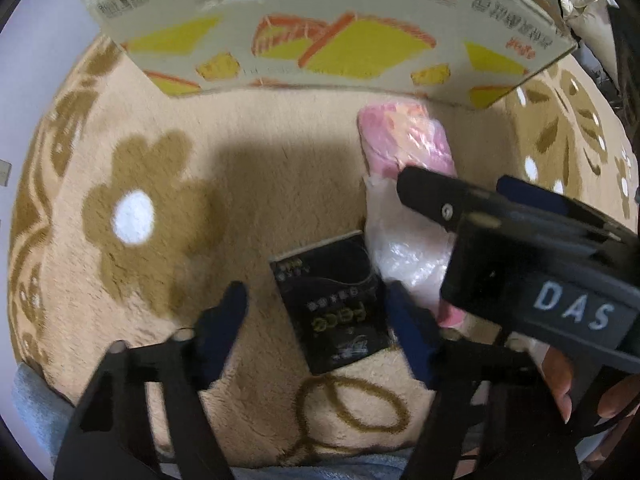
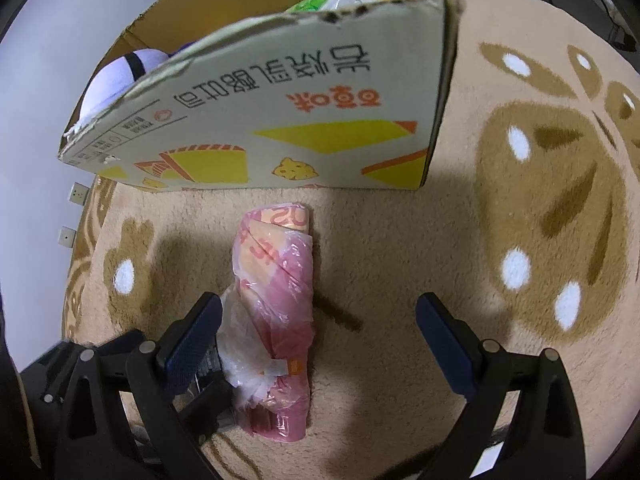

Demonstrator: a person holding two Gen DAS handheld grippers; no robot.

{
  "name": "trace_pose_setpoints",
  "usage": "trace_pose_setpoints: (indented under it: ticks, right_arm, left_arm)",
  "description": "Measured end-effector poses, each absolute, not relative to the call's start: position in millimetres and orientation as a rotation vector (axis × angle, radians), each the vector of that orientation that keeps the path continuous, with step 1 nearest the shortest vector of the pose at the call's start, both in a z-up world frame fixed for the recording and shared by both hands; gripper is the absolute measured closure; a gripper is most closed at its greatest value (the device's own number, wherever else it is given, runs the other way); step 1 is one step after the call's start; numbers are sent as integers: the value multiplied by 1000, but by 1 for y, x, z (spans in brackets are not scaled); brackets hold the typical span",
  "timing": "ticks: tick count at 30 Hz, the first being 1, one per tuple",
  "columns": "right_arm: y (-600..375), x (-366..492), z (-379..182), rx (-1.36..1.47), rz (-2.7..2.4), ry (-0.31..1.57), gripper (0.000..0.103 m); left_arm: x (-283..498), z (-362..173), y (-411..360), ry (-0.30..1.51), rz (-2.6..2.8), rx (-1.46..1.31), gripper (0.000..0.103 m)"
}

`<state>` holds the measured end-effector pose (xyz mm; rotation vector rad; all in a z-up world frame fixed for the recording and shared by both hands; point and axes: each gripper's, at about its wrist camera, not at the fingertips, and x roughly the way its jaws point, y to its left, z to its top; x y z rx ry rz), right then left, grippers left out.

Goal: Organize soft objects
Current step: 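Grasp the pink wrapped roll with the right tool while the left tool grasps the black Face tissue box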

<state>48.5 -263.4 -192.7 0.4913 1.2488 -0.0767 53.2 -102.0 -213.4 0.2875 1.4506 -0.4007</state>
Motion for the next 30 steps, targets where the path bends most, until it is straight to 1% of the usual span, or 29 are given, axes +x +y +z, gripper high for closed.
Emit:
trace_pose_setpoints:
  ticks: [1,3,4,6,9,11,16,20,26,28,30]
  right_arm:
    - [-263,49,-193,490,-77,1250,1]
    - [-262,49,-194,488,-76,1251,1]
    - [-263,48,-193,487,-75,1251,1]
    - [-261,49,-194,484,-74,1251,1]
    - [-255,51,-195,481,-63,1252,9]
    - [-252,52,-197,480,-54,1257,9]
    - [-245,56,-200,439,-62,1262,20]
    - [-242,57,-202,432,-75,1265,21]
    - [-234,57,-197,396,-72,1251,33]
    - [-232,57,-196,385,-64,1240,44]
    - [-233,57,-195,386,-68,1234,49]
  left_arm:
    - [53,-216,-102,1458,-403,289,50]
    - [52,-218,-102,1457,-399,296,56]
    - [52,-218,-101,1453,-396,302,56]
    - [52,-219,-102,1444,-388,308,57]
    - [52,-219,-99,1433,-369,312,57]
    - [53,-218,-96,1426,-356,310,57]
    - [56,-218,-89,1414,-329,310,57]
    - [57,-217,-85,1408,-305,307,57]
    - [54,-214,-86,1399,-299,315,57]
    - [50,-212,-86,1391,-299,324,57]
    - [48,-212,-86,1384,-290,324,57]
